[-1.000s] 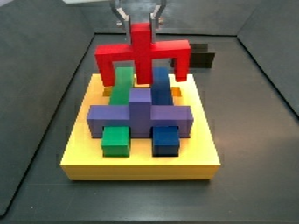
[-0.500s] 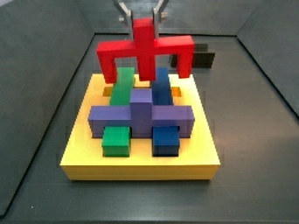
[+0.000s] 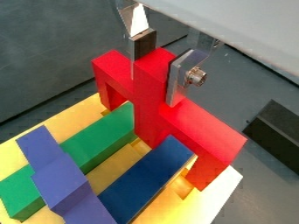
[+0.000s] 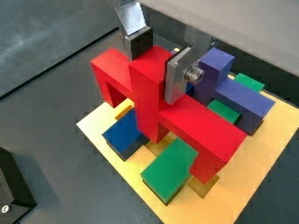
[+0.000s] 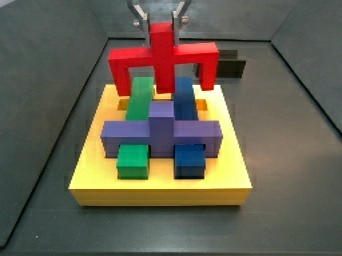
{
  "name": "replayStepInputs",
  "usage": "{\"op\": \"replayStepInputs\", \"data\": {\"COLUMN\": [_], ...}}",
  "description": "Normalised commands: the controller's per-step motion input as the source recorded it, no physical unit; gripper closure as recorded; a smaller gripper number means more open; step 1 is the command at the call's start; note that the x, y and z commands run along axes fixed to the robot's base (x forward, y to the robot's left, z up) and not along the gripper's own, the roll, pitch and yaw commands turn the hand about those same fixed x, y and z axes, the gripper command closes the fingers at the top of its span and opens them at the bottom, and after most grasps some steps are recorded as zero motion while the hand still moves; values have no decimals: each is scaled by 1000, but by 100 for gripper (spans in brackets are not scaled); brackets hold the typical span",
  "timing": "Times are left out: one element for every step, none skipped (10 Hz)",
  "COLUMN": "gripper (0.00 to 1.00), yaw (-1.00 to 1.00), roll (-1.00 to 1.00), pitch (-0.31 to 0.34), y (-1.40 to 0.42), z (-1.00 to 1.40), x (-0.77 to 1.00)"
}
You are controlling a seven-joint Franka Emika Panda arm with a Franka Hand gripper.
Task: Pick up the red object. Move up. Place the red object on the fixture. Regrasp the red object. Move to above the board. Insert the red object.
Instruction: Insert the red object.
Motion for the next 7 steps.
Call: {"op": "replayStepInputs", "data": {"gripper": [100, 100, 100, 100, 100, 100, 100], "yaw": [0, 0, 3, 0, 0, 0, 0], "roll": [27, 30, 10, 11, 0, 0, 0], "pitch": [0, -3, 0, 0, 0, 0, 0], "y": [0, 0, 0, 0, 0, 0, 0], "z": [-106, -103, -131, -117, -157, -200, -183], "x": [-63, -103, -17, 0, 0, 0, 0]}}
